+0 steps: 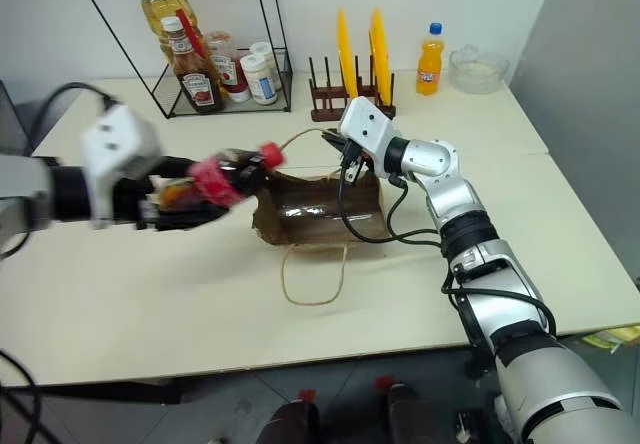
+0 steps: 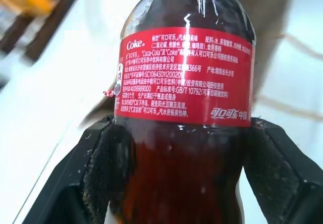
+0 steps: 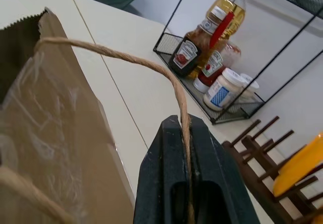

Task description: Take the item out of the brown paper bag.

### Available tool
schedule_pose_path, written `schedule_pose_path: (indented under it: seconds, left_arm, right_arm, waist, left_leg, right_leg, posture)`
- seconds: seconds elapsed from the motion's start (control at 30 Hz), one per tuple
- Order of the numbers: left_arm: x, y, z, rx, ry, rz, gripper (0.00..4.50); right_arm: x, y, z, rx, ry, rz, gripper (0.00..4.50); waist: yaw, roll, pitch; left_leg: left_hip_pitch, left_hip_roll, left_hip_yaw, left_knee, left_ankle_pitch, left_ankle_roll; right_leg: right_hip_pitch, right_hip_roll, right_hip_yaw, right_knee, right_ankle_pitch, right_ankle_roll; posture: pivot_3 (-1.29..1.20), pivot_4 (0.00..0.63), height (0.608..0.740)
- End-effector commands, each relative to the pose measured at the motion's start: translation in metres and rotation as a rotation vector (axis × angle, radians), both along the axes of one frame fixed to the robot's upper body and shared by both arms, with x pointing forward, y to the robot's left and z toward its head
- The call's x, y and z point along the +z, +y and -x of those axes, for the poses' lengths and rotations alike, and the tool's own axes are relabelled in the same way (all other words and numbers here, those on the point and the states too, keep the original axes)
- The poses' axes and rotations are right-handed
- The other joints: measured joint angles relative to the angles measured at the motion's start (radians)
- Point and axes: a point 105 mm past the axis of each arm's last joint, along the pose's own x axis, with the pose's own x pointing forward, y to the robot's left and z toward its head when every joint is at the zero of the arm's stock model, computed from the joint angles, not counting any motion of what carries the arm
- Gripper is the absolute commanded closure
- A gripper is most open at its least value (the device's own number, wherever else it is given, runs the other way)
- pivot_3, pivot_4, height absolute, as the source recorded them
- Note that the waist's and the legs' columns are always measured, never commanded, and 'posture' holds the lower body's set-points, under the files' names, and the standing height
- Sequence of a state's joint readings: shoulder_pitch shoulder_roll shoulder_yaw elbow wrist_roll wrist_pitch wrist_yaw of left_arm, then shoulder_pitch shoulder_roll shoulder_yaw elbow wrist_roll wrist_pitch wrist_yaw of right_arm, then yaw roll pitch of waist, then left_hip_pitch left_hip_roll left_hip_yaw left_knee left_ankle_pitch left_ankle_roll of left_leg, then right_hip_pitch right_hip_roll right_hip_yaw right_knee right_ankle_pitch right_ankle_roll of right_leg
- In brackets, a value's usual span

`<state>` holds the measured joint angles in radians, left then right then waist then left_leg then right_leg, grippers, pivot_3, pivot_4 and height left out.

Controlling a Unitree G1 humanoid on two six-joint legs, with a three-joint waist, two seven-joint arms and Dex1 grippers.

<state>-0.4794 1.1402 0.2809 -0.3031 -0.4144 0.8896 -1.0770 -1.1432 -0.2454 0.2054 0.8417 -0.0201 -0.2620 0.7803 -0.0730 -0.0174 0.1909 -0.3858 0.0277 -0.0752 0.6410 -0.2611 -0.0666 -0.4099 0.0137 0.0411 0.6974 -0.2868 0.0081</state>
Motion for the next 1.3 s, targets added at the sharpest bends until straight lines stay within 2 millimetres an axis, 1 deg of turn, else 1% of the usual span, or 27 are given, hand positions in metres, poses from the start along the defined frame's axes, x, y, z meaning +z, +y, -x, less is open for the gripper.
schedule_pose_path:
  seconds: [0.03,0.07,0.1,0.13,0.17,0.23,0.27,0.33,0.43,0.5,0.57,0.63,0.7,0.87,0.93,1.03,1.13,1.2,1.27,1.3]
  left_arm:
    - [0.025,0.046,-0.009,0.183,-0.173,0.043,1.27]
    - [0.028,0.061,-0.019,0.282,-0.236,0.088,1.27]
    - [0.026,0.076,-0.030,0.384,-0.277,0.137,1.27]
    - [0.017,0.087,-0.040,0.460,-0.294,0.155,1.27]
    - [0.003,0.094,-0.047,0.509,-0.285,0.155,1.27]
    - [-0.028,0.098,-0.059,0.564,-0.249,0.153,1.27]
    - [-0.046,0.100,-0.066,0.595,-0.226,0.142,1.27]
    - [-0.070,0.102,-0.075,0.637,-0.201,0.122,1.27]
    - [-0.095,0.109,-0.088,0.697,-0.165,0.105,1.27]
    - [-0.109,0.109,-0.095,0.701,-0.122,0.095,1.27]
    - [-0.115,0.108,-0.098,0.694,-0.102,0.088,1.27]
    - [-0.116,0.110,-0.100,0.691,-0.097,0.083,0.56]
    - [-0.114,0.110,-0.101,0.684,-0.098,0.091,0.02]
    - [-0.092,0.107,-0.098,0.648,-0.136,0.116,0.02]
    - [-0.072,0.103,-0.091,0.614,-0.175,0.117,0.02]
    - [-0.047,0.091,-0.076,0.531,-0.202,0.125,0.02]
    - [-0.012,0.065,-0.049,0.354,-0.240,0.158,0.02]
    - [-0.002,0.052,-0.037,0.273,-0.246,0.175,0.02]
    - [-0.009,0.026,-0.021,0.140,-0.201,0.194,0.02]
    - [-0.017,0.012,-0.013,0.073,-0.159,0.210,0.02]
  right_arm:
    - [0.020,0.002,0.002,0.013,-0.064,-0.023,4.50]
    - [0.020,0.003,0.002,0.014,-0.064,-0.023,4.50]
    - [0.020,0.003,0.001,0.015,-0.065,-0.022,4.50]
    - [0.020,0.003,0.001,0.016,-0.066,-0.021,4.50]
    - [0.021,0.004,0.001,0.018,-0.067,-0.019,4.50]
    - [0.021,0.005,0.002,0.021,-0.071,-0.015,4.50]
    - [0.021,0.005,0.002,0.022,-0.072,-0.014,4.50]
    - [0.021,0.006,0.002,0.023,-0.074,-0.013,4.50]
    - [0.021,0.005,0.002,0.022,-0.075,-0.014,4.50]
    - [0.022,0.005,0.003,0.020,-0.079,-0.014,4.50]
    - [0.022,0.005,0.003,0.018,-0.081,-0.016,4.50]
    - [0.022,0.004,0.002,0.013,-0.083,-0.017,4.50]
    - [0.022,0.003,0.002,0.009,-0.083,-0.017,4.50]
    - [0.021,0.000,0.002,0.001,-0.083,-0.016,4.50]
    - [0.023,-0.001,0.002,-0.003,-0.086,-0.017,4.50]
    - [0.028,-0.003,0.000,-0.012,-0.092,-0.021,4.50]
    - [0.047,-0.003,-0.008,-0.050,-0.086,-0.056,4.50]
    - [0.056,-0.004,-0.013,-0.078,-0.077,-0.081,4.50]
    - [0.063,-0.002,-0.018,-0.098,-0.050,-0.096,4.50]
    - [0.061,-0.001,-0.021,-0.109,-0.022,-0.086,4.50]
  waist:
    - [-0.001,0.000,0.000]
    - [0.000,0.000,0.000]
    - [0.005,0.000,0.000]
    - [0.008,-0.001,0.000]
    - [0.010,-0.001,0.000]
    - [0.015,-0.001,0.000]
    - [0.016,-0.001,0.000]
    - [0.021,-0.001,0.000]
    - [0.023,-0.004,-0.002]
    - [0.025,-0.005,-0.002]
    - [0.024,-0.005,-0.002]
    - [0.023,-0.005,-0.002]
    - [0.022,-0.005,-0.002]
    - [0.018,-0.005,-0.002]
    - [0.017,-0.005,-0.002]
    - [0.015,-0.005,-0.002]
    - [0.012,-0.004,-0.002]
    - [0.012,-0.004,-0.002]
    - [0.012,-0.004,-0.002]
    - [0.012,-0.004,-0.002]
  left_leg:
    - [0.000,0.000,0.000,0.000,0.000,0.000]
    - [0.000,0.000,0.000,0.000,0.000,0.000]
    - [0.000,0.000,0.000,0.000,0.000,0.000]
    - [0.000,0.000,-0.001,0.001,0.000,0.000]
    - [-0.001,0.000,-0.001,0.002,0.000,0.000]
    - [-0.001,-0.001,0.000,0.002,0.000,0.000]
    - [-0.001,0.000,0.000,0.002,0.000,0.000]
    - [-0.002,0.000,0.000,0.002,0.000,0.000]
    - [-0.008,-0.001,-0.001,0.004,0.000,0.000]
    - [-0.014,-0.001,-0.001,0.005,0.001,-0.001]
    - [-0.013,-0.002,0.000,0.005,0.001,-0.003]
    - [-0.012,-0.002,0.000,0.005,0.001,-0.003]
    - [-0.012,-0.001,0.000,0.005,0.001,-0.003]
    - [-0.013,-0.001,0.000,0.005,0.003,-0.004]
    - [-0.014,-0.001,0.000,0.005,0.003,-0.005]
    - [-0.014,0.000,0.000,0.004,0.003,-0.005]
    - [-0.014,0.000,0.001,0.004,0.003,-0.005]
    - [-0.014,0.000,0.001,0.004,0.003,-0.005]
    - [-0.013,0.000,0.001,0.004,0.003,-0.005]
    - [-0.013,0.000,0.001,0.004,0.003,-0.005]
  right_leg:
    - [0.000,0.000,0.000,0.000,0.000,0.000]
    - [0.000,0.000,0.000,0.000,0.000,0.000]
    - [0.000,0.000,0.000,0.000,0.000,0.000]
    - [0.000,0.000,0.000,0.001,0.000,0.000]
    - [0.000,0.000,-0.001,0.000,0.000,0.000]
    - [0.000,-0.001,0.000,0.001,0.000,0.000]
    - [0.000,-0.002,0.000,0.000,0.000,0.000]
    - [0.000,-0.004,0.000,0.000,0.001,0.000]
    - [-0.004,-0.007,-0.001,0.000,0.002,0.002]
    - [-0.010,-0.007,-0.002,0.001,0.004,0.001]
    - [-0.010,-0.007,-0.002,0.002,0.004,0.001]
    - [-0.010,-0.007,-0.002,0.003,0.004,0.001]
    - [-0.010,-0.006,-0.002,0.003,0.004,0.000]
    - [-0.011,-0.006,-0.002,0.002,0.005,0.000]
    - [-0.011,-0.007,-0.002,0.002,0.004,0.000]
    - [-0.011,-0.007,-0.001,0.002,0.004,0.000]
    - [-0.011,-0.007,-0.001,0.002,0.004,0.000]
    - [-0.012,-0.007,-0.001,0.002,0.004,0.000]
    - [-0.011,-0.007,0.000,0.002,0.004,0.000]
    - [-0.011,-0.007,0.000,0.002,0.004,0.000]
  posture:
    - [0.00,0.150,0.740]
    - [0.00,0.150,0.740]
    - [0.00,0.150,0.740]
    - [0.00,0.150,0.740]
    - [0.00,0.150,0.740]
    - [0.00,0.150,0.740]
    - [0.00,0.150,0.740]
    - [0.00,0.150,0.740]
    - [0.00,0.150,0.740]
    - [0.00,0.150,0.740]
    - [0.00,0.150,0.740]
    - [0.00,0.150,0.740]
    - [0.00,0.150,0.740]
    - [0.00,0.150,0.740]
    - [0.00,0.150,0.740]
    - [0.00,0.150,0.740]
    - [0.00,0.150,0.740]
    - [0.00,0.150,0.740]
    - [0.00,0.150,0.740]
    - [0.00,0.150,0.740]
